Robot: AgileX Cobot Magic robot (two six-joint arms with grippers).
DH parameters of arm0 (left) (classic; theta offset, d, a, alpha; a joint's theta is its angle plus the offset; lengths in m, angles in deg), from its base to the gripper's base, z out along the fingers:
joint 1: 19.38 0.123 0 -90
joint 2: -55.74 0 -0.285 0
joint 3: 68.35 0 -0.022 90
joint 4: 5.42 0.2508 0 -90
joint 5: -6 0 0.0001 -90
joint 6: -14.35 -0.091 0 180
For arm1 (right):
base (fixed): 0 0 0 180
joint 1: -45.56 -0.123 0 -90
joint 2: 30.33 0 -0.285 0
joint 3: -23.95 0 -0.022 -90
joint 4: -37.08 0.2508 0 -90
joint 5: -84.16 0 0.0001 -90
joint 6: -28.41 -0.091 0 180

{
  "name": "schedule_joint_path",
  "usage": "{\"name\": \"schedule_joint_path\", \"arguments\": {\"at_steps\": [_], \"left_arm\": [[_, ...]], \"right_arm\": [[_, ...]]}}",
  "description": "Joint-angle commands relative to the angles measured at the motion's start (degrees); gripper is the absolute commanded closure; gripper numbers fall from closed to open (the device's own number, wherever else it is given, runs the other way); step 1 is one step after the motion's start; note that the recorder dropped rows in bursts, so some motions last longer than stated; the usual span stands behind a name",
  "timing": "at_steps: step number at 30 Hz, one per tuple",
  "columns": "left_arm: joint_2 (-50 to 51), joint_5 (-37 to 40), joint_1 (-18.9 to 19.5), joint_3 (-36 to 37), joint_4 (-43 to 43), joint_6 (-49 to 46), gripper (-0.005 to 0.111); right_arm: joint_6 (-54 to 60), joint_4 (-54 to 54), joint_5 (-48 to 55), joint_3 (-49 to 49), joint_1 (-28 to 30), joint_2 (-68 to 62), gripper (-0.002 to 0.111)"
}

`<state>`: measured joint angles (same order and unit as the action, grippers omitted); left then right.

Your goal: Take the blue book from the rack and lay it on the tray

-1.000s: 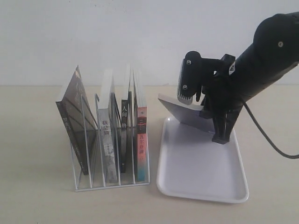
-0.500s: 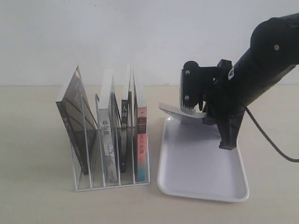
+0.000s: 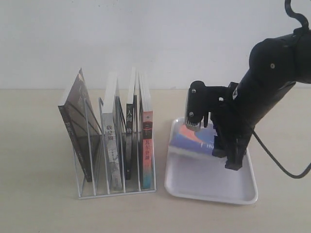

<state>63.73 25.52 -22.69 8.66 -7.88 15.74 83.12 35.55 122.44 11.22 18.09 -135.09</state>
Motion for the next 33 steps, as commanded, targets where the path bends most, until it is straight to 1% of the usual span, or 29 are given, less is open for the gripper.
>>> {"name": "schedule_joint_path", "arguments": {"at_steps": [1, 8, 15, 17, 19, 20, 22, 24, 28, 33], "left_arm": [[-0.2, -0.02, 0.23, 0.2, 0.17, 0.49, 0.101], [-0.2, -0.02, 0.23, 0.2, 0.17, 0.49, 0.101], [-0.2, -0.02, 0.23, 0.2, 0.17, 0.49, 0.101], [-0.2, -0.02, 0.23, 0.2, 0.17, 0.49, 0.101], [-0.2, -0.02, 0.23, 0.2, 0.17, 0.49, 0.101], [-0.2, -0.02, 0.23, 0.2, 0.17, 0.49, 0.101], [-0.2, -0.02, 0.23, 0.2, 0.17, 0.49, 0.101], [-0.2, -0.02, 0.23, 0.2, 0.17, 0.49, 0.101], [-0.2, -0.02, 0.23, 0.2, 0.17, 0.49, 0.101], [-0.2, -0.02, 0.23, 0.2, 0.17, 0.49, 0.101]], "right_arm": [[-1.73, -0.07, -0.64, 0.02, 0.42, 0.31, 0.04], [-3.68, -0.42, -0.17, 0.24, 0.42, 0.87, 0.04], [-6.44, -0.42, 1.08, 0.24, 0.42, 8.32, 0.049], [-7.76, -0.42, 1.85, 0.24, 0.42, 11.7, 0.055], [-10.84, -0.01, 2.4, 0.24, 0.42, 15.16, 0.062], [-13.05, 1.18, 2.63, 0.24, 0.42, 17.02, 0.069], [-16.96, 3.86, 3.76, 0.24, 0.42, 20.75, 0.086], [-19.45, 7.8, 4.81, 0.24, 0.42, 24.3, 0.109], [-22.83, 13.23, 7.24, 0.24, 0.42, 29.42, 0.108], [-26.78, 14.51, 9.43, 0.24, 0.42, 32.43, 0.108]]}}
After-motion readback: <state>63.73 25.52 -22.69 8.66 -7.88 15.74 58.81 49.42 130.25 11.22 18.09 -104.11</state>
